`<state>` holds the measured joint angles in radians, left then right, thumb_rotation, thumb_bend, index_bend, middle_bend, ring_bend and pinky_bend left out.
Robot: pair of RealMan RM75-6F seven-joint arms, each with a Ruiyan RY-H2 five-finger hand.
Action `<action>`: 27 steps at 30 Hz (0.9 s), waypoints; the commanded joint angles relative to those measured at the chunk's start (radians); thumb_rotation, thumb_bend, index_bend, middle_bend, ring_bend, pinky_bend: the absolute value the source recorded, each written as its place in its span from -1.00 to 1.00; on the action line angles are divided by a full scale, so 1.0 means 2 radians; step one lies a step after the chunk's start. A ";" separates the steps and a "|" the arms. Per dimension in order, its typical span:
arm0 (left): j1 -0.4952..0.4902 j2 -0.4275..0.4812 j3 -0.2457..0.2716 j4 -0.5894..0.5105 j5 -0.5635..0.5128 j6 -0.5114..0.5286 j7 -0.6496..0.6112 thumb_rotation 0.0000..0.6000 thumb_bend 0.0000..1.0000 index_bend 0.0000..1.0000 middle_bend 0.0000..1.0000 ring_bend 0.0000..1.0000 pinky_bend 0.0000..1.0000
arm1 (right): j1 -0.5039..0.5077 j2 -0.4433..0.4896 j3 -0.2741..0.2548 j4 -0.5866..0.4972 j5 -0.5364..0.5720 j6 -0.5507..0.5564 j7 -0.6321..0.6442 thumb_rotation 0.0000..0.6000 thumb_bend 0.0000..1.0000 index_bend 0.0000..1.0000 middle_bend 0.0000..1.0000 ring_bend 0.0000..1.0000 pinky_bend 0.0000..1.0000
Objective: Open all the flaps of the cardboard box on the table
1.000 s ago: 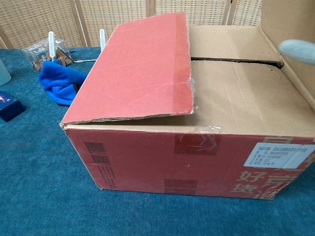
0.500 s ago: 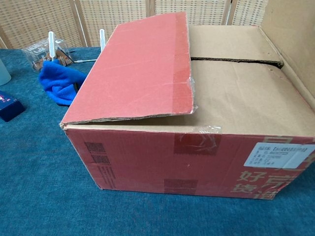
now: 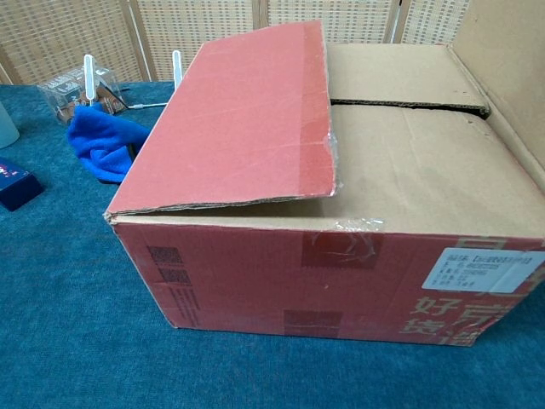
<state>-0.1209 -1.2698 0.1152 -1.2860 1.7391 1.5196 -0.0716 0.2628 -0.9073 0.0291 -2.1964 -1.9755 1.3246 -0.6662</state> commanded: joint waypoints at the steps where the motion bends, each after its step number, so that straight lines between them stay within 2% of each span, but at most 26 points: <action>1: 0.000 0.000 0.000 0.000 0.000 -0.001 -0.001 1.00 -0.52 -1.00 -1.00 -1.00 -1.00 | -0.003 0.004 0.001 -0.001 0.010 -0.006 -0.007 1.00 0.36 -1.00 -1.00 -1.00 -1.00; 14: -0.001 -0.001 0.000 0.002 -0.003 -0.003 -0.004 1.00 -0.52 -1.00 -1.00 -1.00 -1.00 | -0.009 0.010 0.007 -0.001 0.079 -0.043 -0.044 1.00 0.38 -1.00 -1.00 -1.00 -1.00; 19: -0.001 -0.002 0.001 0.003 -0.003 -0.005 -0.004 1.00 -0.52 -1.00 -1.00 -1.00 -1.00 | -0.014 0.012 0.004 -0.005 0.110 -0.054 -0.059 1.00 0.41 -0.67 -1.00 -1.00 -1.00; 24: -0.002 -0.003 0.002 0.003 -0.004 -0.008 -0.004 1.00 -0.52 -1.00 -1.00 -1.00 -1.00 | -0.016 0.016 0.000 -0.006 0.100 -0.050 -0.053 1.00 0.38 -0.85 -1.00 -1.00 -1.00; 27: -0.002 -0.003 0.002 0.004 -0.003 -0.007 -0.004 1.00 -0.52 -1.00 -1.00 -1.00 -1.00 | -0.015 0.016 -0.001 -0.004 0.103 -0.055 -0.051 1.00 0.38 -0.80 -1.00 -1.00 -1.00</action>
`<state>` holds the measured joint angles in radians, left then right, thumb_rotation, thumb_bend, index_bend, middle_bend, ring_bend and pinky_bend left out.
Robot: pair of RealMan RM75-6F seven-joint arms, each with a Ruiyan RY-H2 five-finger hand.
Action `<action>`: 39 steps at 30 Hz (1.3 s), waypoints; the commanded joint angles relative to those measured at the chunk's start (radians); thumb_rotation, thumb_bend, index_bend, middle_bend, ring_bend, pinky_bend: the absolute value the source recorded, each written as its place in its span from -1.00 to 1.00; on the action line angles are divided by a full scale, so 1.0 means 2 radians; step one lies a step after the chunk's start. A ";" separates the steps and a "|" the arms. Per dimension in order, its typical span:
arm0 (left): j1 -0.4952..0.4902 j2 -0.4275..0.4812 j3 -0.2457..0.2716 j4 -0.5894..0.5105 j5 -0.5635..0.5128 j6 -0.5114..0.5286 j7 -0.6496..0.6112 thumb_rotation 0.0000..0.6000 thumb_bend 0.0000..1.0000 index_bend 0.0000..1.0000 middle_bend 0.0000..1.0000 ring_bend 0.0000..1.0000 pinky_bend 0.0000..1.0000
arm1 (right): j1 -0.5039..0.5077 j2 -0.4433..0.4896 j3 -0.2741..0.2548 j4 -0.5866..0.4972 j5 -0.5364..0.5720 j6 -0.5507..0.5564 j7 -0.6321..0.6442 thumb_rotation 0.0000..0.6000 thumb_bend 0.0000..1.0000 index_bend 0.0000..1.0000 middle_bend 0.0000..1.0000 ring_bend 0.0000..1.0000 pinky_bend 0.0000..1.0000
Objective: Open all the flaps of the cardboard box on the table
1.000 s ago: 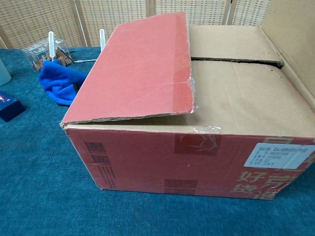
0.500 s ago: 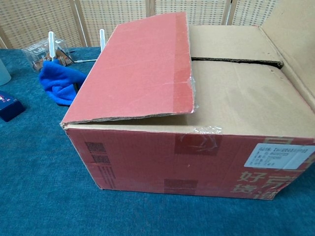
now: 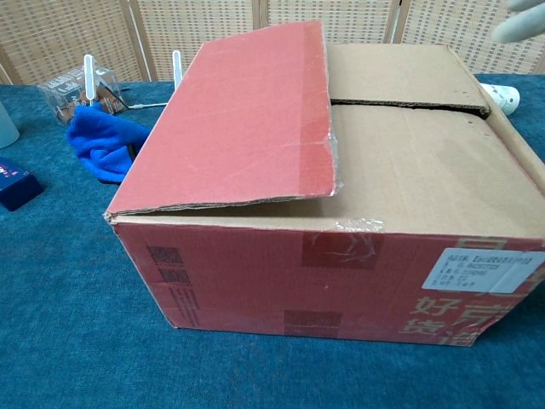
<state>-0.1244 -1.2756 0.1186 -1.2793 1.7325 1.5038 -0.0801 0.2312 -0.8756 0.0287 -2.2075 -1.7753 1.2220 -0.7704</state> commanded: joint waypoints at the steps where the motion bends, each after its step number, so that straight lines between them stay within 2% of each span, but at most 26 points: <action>1: 0.000 0.000 0.000 0.000 0.000 0.001 0.000 1.00 -0.52 -1.00 -1.00 -1.00 -1.00 | 0.002 -0.001 -0.001 0.003 0.008 -0.007 0.002 1.00 0.37 -0.77 -1.00 -1.00 -1.00; 9: -0.001 0.002 -0.001 -0.003 -0.001 0.001 -0.004 1.00 -0.52 -1.00 -1.00 -1.00 -1.00 | 0.008 -0.008 0.008 0.021 0.021 -0.001 0.048 1.00 0.30 -0.82 -1.00 -1.00 -1.00; 13: -0.002 0.004 -0.002 -0.006 0.001 0.005 -0.005 1.00 -0.52 -1.00 -1.00 -1.00 -1.00 | 0.008 -0.015 0.012 0.046 0.013 0.020 0.095 1.00 0.22 -0.98 -1.00 -1.00 -1.00; 14: -0.002 0.004 -0.003 -0.007 0.002 0.006 -0.006 1.00 -0.52 -1.00 -1.00 -1.00 -1.00 | 0.006 -0.018 0.013 0.053 0.011 0.029 0.105 1.00 0.08 -1.00 -1.00 -1.00 -1.00; 16: -0.002 0.006 -0.003 -0.008 0.002 0.008 -0.009 1.00 -0.52 -1.00 -1.00 -1.00 -1.00 | -0.004 -0.031 0.018 0.076 0.010 0.060 0.127 1.00 -0.38 -1.00 -1.00 -1.00 -1.00; 18: -0.002 0.007 -0.004 -0.009 0.003 0.010 -0.011 1.00 -0.52 -1.00 -1.00 -1.00 -1.00 | -0.010 -0.042 0.020 0.096 0.005 0.080 0.141 1.00 -0.67 -1.00 -1.00 -1.00 -1.00; 19: -0.002 0.008 -0.004 -0.009 0.003 0.010 -0.011 1.00 -0.52 -1.00 -1.00 -1.00 -1.00 | -0.013 -0.046 0.021 0.105 0.005 0.089 0.148 1.00 -0.74 -1.00 -1.00 -1.00 -1.00; 31: -0.008 0.016 -0.011 -0.021 0.013 0.025 -0.017 1.00 -0.52 -1.00 -1.00 -1.00 -1.00 | -0.057 -0.065 0.019 0.181 0.068 0.149 0.242 1.00 -0.81 -1.00 -1.00 -1.00 -1.00; 39: -0.038 0.036 -0.024 -0.050 0.038 0.026 -0.017 1.00 -0.57 -0.98 -1.00 -1.00 -1.00 | -0.088 -0.064 0.006 0.198 0.098 0.168 0.305 1.00 -0.83 -1.00 -1.00 -1.00 -1.00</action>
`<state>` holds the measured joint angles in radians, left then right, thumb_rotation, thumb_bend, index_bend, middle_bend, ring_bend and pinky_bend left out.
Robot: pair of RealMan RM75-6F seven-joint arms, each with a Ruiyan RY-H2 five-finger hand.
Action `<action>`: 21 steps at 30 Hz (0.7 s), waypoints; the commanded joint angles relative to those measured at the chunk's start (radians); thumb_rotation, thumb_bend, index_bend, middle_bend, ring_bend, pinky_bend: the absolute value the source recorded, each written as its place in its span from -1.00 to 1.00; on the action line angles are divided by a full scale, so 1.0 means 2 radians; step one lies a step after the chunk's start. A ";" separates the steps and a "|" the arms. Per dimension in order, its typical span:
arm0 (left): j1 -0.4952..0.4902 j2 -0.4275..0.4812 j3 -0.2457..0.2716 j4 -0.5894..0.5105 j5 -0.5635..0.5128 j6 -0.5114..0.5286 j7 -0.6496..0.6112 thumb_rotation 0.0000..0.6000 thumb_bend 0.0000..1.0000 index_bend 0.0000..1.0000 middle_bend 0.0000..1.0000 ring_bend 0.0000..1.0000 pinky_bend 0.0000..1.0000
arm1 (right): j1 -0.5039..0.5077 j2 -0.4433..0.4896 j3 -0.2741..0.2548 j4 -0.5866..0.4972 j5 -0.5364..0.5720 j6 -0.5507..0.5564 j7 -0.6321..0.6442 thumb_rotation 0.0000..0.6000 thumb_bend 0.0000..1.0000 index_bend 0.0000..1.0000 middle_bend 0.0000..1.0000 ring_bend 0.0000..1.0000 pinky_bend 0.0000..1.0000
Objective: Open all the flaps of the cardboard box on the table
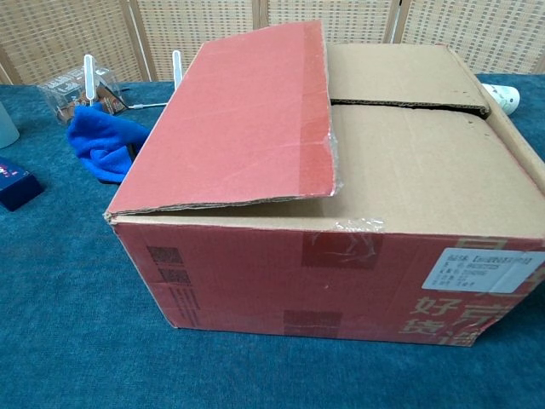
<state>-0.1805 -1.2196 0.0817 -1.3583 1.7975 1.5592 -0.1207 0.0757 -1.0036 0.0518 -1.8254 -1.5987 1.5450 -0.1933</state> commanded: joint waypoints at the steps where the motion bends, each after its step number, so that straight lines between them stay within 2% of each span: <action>1: -0.016 0.012 -0.010 -0.018 0.009 -0.004 0.004 1.00 -0.59 -0.98 -1.00 -1.00 -1.00 | -0.013 0.000 -0.006 0.009 0.012 0.008 0.024 1.00 -0.83 -1.00 -1.00 -1.00 -1.00; 7: -0.059 0.038 -0.032 -0.054 0.031 -0.017 0.004 1.00 -0.70 -0.90 -1.00 -1.00 -1.00 | -0.024 0.001 -0.009 0.019 0.014 0.018 0.046 1.00 -0.83 -1.00 -1.00 -1.00 -1.00; 10: -0.100 0.054 -0.051 -0.086 0.054 -0.036 0.006 1.00 -0.72 -0.87 -1.00 -1.00 -1.00 | -0.028 0.009 -0.009 0.019 0.007 0.028 0.047 1.00 -0.82 -1.00 -1.00 -1.00 -1.00; 13: -0.163 0.078 -0.081 -0.149 0.041 -0.099 -0.037 1.00 -0.72 -0.85 -1.00 -1.00 -1.00 | -0.029 0.015 -0.008 0.015 0.010 0.027 0.057 1.00 -0.82 -1.00 -1.00 -1.00 -1.00; 16: -0.197 0.093 -0.095 -0.180 0.029 -0.143 -0.047 1.00 -0.72 -0.86 -1.00 -1.00 -1.00 | -0.029 0.017 -0.008 0.014 0.009 0.025 0.058 1.00 -0.82 -1.00 -1.00 -1.00 -1.00; 19: -0.259 0.110 -0.108 -0.224 0.005 -0.242 -0.067 1.00 -0.72 -0.88 -1.00 -1.00 -1.00 | -0.028 0.019 -0.009 0.012 -0.001 0.024 0.052 1.00 -0.88 -1.00 -1.00 -1.00 -1.00; 21: -0.286 0.113 -0.118 -0.236 -0.002 -0.276 -0.061 1.00 -0.72 -0.89 -1.00 -1.00 -1.00 | -0.028 0.020 -0.010 0.011 -0.005 0.025 0.049 1.00 -0.91 -1.00 -1.00 -1.00 -1.00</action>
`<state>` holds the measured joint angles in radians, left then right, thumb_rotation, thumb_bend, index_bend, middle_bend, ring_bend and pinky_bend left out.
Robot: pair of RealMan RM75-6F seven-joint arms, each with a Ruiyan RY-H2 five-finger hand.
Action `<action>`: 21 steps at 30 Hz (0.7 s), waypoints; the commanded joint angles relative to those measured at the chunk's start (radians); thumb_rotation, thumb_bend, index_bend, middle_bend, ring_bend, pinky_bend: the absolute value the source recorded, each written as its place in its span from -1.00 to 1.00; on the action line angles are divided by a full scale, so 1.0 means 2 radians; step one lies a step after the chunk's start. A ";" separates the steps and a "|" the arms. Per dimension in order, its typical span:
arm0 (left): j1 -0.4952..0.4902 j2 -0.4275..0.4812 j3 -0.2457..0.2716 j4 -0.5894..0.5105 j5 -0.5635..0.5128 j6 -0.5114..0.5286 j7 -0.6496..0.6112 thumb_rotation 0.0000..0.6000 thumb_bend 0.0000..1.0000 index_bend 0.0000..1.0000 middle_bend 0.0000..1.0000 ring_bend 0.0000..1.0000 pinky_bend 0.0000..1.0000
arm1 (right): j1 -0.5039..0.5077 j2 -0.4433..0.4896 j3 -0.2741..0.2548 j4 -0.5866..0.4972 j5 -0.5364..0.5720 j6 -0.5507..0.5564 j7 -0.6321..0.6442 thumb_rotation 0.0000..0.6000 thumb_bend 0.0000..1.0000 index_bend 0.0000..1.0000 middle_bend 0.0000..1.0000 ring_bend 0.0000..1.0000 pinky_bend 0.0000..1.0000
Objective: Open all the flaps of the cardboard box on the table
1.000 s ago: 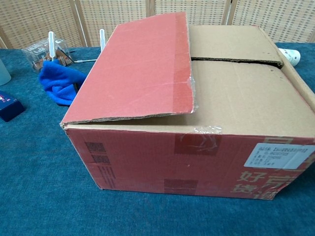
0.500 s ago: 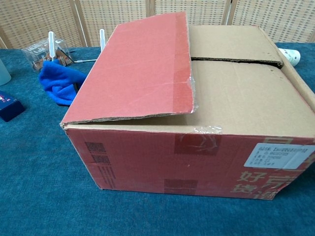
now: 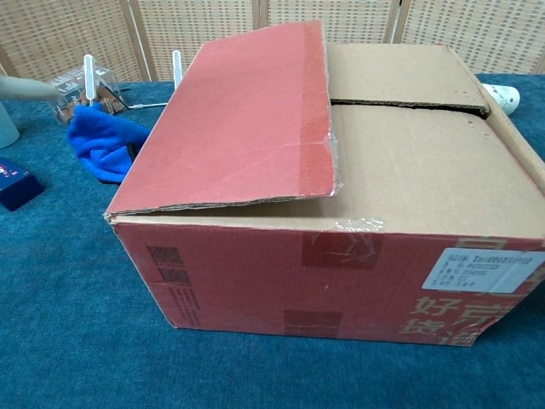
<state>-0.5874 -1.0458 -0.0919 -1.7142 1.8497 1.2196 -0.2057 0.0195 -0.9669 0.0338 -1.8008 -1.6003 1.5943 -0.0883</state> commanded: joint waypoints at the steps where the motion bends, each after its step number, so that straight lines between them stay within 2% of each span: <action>1: -0.099 0.024 -0.037 -0.063 -0.027 -0.123 -0.011 1.00 -0.72 -0.87 -1.00 -1.00 -1.00 | 0.000 0.001 0.000 -0.002 -0.005 0.003 -0.007 1.00 -0.91 -1.00 -1.00 -1.00 -1.00; 9: -0.199 0.004 -0.066 -0.063 -0.030 -0.223 0.021 1.00 -0.71 -0.60 -0.83 -1.00 -1.00 | -0.007 0.004 0.008 -0.007 0.007 0.014 -0.009 1.00 -0.91 -1.00 -1.00 -1.00 -1.00; 14: -0.235 -0.001 -0.076 -0.061 -0.024 -0.240 0.030 1.00 -0.71 -0.46 -0.70 -0.99 -1.00 | -0.009 0.005 0.011 -0.008 0.009 0.017 -0.007 1.00 -0.91 -1.00 -1.00 -1.00 -1.00; 19: -0.263 -0.012 -0.072 -0.052 -0.017 -0.255 0.036 1.00 -0.69 -0.44 -0.67 -0.95 -0.99 | -0.011 0.008 0.011 -0.009 0.008 0.018 0.004 1.00 -0.80 -1.00 -1.00 -1.00 -1.00; 21: -0.275 -0.020 -0.072 -0.050 -0.017 -0.266 0.042 0.84 -0.66 -0.44 -0.66 -0.95 -0.98 | -0.011 0.010 0.012 -0.008 0.007 0.020 0.009 1.00 -0.74 -1.00 -1.00 -1.00 -1.00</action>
<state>-1.1236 -1.0747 -0.2367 -1.8196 1.8140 0.7018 -0.1313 -0.0025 -0.9492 0.0568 -1.8179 -1.5852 1.6323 -0.0738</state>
